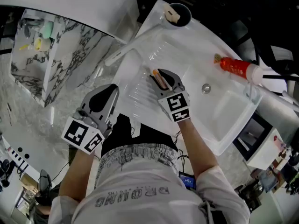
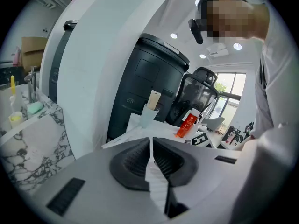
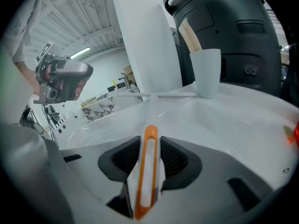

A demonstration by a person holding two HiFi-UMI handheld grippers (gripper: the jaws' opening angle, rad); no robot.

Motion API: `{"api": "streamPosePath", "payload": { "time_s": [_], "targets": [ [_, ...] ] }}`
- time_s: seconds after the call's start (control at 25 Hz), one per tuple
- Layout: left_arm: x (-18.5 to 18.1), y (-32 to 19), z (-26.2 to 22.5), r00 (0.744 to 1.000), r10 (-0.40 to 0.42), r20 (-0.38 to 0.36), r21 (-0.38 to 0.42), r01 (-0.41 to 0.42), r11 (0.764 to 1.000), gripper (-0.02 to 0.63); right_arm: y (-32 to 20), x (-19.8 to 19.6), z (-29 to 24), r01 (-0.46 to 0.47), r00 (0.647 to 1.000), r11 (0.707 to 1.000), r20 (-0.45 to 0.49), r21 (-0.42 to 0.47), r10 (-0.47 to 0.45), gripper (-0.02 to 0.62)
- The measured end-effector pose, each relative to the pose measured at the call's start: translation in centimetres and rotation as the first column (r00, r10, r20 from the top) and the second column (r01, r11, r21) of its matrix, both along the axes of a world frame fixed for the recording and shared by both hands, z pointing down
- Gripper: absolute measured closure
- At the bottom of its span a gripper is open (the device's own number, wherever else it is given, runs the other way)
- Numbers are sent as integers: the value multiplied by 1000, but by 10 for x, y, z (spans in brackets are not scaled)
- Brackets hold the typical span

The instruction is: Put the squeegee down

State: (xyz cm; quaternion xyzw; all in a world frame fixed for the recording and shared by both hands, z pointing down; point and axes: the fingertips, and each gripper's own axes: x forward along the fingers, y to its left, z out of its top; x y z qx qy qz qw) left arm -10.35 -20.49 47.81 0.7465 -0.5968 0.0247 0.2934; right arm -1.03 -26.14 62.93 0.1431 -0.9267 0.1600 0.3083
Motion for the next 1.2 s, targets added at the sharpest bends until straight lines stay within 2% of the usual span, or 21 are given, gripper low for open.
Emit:
{"api": "streamPosePath", "payload": {
  "time_s": [0.76,0.92,1.2],
  "targets": [
    [0,6,-6,1000,2,6,16,-2,1000,572,3,-2,1,-24,1000,999,-6,23,24,451],
    [0,9,-10,1000,1,8,23,-1,1000,572,3,-2,-5,-32,999,999,6,26,32,399],
    [2,8,-23,1000,5,15,54,-6,999,572,0,1,-23,-42,999,998,27,54,41,379]
  ]
}}
